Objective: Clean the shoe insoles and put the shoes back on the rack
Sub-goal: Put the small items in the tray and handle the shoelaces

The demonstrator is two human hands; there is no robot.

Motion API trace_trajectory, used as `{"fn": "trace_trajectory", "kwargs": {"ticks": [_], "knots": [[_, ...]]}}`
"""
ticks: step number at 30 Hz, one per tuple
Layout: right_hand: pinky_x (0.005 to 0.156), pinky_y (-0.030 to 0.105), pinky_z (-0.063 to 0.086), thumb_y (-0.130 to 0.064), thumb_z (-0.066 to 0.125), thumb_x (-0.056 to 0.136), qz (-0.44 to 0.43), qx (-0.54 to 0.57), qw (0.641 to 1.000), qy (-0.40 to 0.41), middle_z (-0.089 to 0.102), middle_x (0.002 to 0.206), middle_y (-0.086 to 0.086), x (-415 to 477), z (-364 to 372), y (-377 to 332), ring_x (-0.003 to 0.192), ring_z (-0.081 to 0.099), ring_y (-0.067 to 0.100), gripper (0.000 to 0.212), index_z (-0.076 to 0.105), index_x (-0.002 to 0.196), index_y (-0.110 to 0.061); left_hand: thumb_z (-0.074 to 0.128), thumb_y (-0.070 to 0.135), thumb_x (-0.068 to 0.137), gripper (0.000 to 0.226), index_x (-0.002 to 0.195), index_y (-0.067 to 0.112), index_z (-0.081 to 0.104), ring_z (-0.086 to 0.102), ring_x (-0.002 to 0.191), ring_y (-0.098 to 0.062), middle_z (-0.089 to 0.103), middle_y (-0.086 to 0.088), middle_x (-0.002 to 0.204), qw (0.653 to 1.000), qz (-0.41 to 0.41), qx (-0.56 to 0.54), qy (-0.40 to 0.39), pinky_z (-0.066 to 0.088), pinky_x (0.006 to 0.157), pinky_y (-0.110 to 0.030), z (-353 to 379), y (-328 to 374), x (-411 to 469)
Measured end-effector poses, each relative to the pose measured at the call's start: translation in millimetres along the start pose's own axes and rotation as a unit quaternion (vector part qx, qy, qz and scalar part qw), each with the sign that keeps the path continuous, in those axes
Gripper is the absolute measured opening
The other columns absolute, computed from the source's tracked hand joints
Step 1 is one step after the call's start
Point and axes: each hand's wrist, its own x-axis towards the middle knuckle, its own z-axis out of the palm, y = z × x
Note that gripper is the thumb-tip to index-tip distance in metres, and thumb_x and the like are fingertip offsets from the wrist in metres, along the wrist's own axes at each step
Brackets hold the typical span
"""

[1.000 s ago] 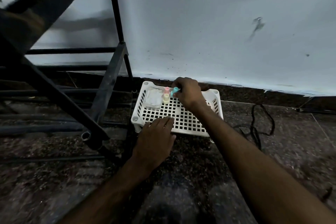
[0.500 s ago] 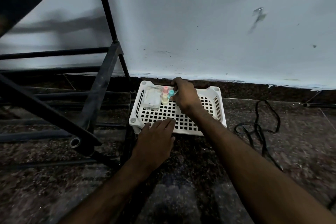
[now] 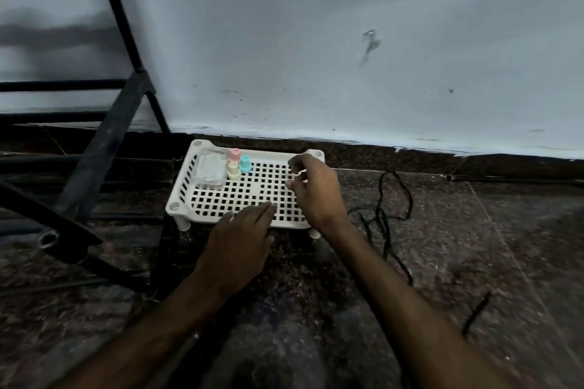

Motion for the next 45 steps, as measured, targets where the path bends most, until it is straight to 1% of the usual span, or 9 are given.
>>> {"fn": "trace_trajectory", "kwargs": {"ticks": [6,13,16,23,29,34,41,43,45], "knots": [[0.076,0.013,0.048,-0.013,0.072,0.083,0.099,0.006,0.994,0.036,0.07,0.092,-0.011,-113,-101,42,0.082,0.063,-0.001,0.016,0.069,0.098,-0.02,0.041,0.038,0.081,0.056,0.127,0.013,0.061,0.063,0.111,-0.018,0.064,-0.001,0.125,0.997,0.034,-0.063,0.001,0.055,0.085,-0.041,-4,52,-17],[0.077,0.029,0.045,-0.027,0.073,0.081,0.311,-0.201,0.927,-0.058,0.069,0.103,0.006,-266,-170,101,0.098,0.064,0.026,0.03,0.066,0.107,-0.015,0.042,0.041,0.081,0.054,0.126,0.016,0.061,0.064,0.109,-0.019,0.065,0.001,0.123,0.991,0.044,-0.114,-0.059,0.057,0.081,-0.037,-10,118,-55],[0.084,0.027,0.045,-0.022,0.073,0.078,0.308,-0.187,0.927,-0.102,0.061,0.121,0.007,-303,-153,96,0.108,0.06,0.028,0.049,0.059,0.124,-0.018,0.052,0.037,0.083,0.048,0.127,0.019,0.06,0.064,0.107,-0.019,0.065,0.003,0.121,0.986,0.039,-0.146,-0.069,0.057,0.078,-0.033,-13,145,-80],[0.073,0.026,0.042,-0.012,0.055,0.08,0.225,-0.102,0.967,-0.064,0.061,0.093,-0.006,-314,-99,49,0.087,0.059,0.017,0.017,0.058,0.093,-0.023,0.05,0.04,0.095,0.05,0.143,0.038,0.035,0.048,0.122,-0.003,0.048,0.019,0.135,0.965,-0.009,-0.216,-0.151,0.045,0.094,-0.022,-24,153,-119],[0.081,0.024,0.042,-0.034,0.067,0.083,0.198,-0.062,0.977,-0.047,0.053,0.102,-0.01,-315,-79,39,0.096,0.05,0.011,0.027,0.054,0.106,-0.026,0.053,0.045,0.093,0.062,0.147,0.037,0.025,0.041,0.125,-0.01,0.039,0.013,0.134,0.965,0.011,-0.124,-0.231,0.047,0.093,-0.029,-7,145,-136],[0.078,0.03,0.047,-0.031,0.062,0.082,0.177,-0.078,0.978,-0.081,0.053,0.097,-0.013,-312,-76,46,0.092,0.053,0.011,0.014,0.05,0.089,-0.032,0.058,0.033,0.092,0.042,0.133,0.033,0.048,0.051,0.113,-0.005,0.051,0.013,0.118,0.963,-0.019,-0.148,-0.226,0.044,0.087,-0.023,16,133,-135],[0.071,0.024,0.046,-0.017,0.072,0.084,0.348,0.142,0.921,0.099,0.067,0.072,-0.008,-299,-89,62,0.071,0.061,0.008,0.013,0.063,0.076,-0.02,0.062,0.003,0.089,0.02,0.099,0.018,0.072,0.058,0.058,0.003,0.067,0.011,0.076,0.841,-0.259,-0.474,0.014,0.048,0.056,-0.012,-10,79,-115],[0.072,0.031,0.045,-0.017,0.07,0.087,0.373,0.227,0.888,0.142,0.066,0.069,-0.005,-293,-99,66,0.068,0.058,0.012,0.015,0.064,0.074,-0.014,0.055,0.004,0.094,0.017,0.104,0.009,0.067,0.052,0.044,-0.001,0.067,-0.001,0.08,0.765,-0.362,-0.529,0.064,0.048,0.043,-0.017,-16,59,-113],[0.068,0.034,0.044,-0.022,0.068,0.089,0.362,0.246,0.884,0.166,0.065,0.067,0.0,-287,-109,66,0.066,0.057,0.013,0.019,0.064,0.074,-0.012,0.053,0.008,0.096,0.017,0.105,0.015,0.066,0.056,0.047,-0.007,0.068,-0.008,0.089,0.767,-0.401,-0.495,0.08,0.05,0.041,-0.021,-18,34,-117]]}}
